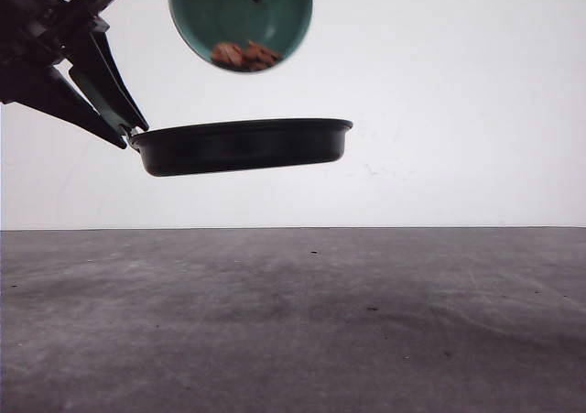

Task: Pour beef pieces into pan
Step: 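Tilt the bowl with the right gripper to pour beef cubes into the pan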

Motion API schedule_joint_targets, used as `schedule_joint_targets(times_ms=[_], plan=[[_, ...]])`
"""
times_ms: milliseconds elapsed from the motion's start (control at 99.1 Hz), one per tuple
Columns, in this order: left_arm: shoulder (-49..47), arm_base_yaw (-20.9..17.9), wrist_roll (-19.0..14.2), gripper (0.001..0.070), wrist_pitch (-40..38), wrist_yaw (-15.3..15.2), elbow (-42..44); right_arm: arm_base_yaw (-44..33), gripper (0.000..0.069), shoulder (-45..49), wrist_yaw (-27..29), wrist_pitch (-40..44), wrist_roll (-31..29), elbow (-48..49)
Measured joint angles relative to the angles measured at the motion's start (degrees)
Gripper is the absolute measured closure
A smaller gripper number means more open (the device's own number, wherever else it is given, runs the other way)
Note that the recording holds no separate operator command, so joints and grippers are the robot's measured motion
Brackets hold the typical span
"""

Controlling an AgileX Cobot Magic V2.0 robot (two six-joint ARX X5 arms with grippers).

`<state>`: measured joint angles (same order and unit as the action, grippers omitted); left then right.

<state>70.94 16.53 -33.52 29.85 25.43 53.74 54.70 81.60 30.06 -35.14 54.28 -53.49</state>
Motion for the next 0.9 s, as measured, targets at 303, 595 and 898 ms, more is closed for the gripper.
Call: schedule_joint_targets(times_ms=[303,595,898], plan=[[0.00,-2.93,1.20,0.0650,-0.09,-0.02,0.39,-1.68,0.0681,-0.02,-5.01,-4.44,-1.03,0.00],[0.04,-3.93,1.40,0.0650,-0.48,-0.02,0.44,-2.62,0.0681,-0.02,-4.59,-4.28,-3.30,0.00],[0.04,-3.93,1.60,0.0650,-0.96,0.07,0.44,-1.95,0.0681,-0.02,-4.57,-3.04,-7.61,0.00]])
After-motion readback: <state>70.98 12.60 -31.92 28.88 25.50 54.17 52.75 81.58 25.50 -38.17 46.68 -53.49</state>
